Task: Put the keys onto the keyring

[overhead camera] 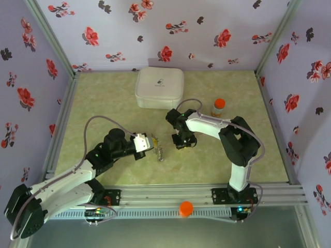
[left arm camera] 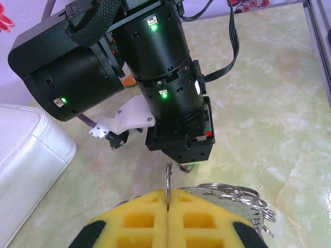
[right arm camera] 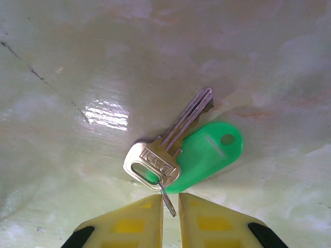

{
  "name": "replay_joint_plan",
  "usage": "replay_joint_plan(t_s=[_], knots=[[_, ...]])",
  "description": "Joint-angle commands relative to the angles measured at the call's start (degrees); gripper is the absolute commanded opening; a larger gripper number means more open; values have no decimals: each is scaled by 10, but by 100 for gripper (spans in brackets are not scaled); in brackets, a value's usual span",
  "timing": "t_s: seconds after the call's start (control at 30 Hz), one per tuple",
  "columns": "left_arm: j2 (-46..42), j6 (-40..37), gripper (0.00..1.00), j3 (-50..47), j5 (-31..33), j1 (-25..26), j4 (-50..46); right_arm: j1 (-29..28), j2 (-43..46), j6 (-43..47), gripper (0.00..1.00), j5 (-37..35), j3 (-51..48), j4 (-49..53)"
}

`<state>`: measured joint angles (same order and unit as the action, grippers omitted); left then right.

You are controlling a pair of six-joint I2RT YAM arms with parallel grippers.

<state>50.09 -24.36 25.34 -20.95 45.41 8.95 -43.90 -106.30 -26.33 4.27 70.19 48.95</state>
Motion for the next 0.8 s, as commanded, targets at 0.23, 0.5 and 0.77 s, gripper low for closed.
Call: replay_joint_plan(t_s=[0.23,0.5,0.77], knots=[[-1,-12,0,19,4,5,2,-5,-12,0,13,-4,-1,8],[-2,-13,0,21,5,4,-1,-5,-15,1,15,-2,-1,6],[-2,-15,0,22,4,5,-4,-5,-14,1,9,-2,-1,7]])
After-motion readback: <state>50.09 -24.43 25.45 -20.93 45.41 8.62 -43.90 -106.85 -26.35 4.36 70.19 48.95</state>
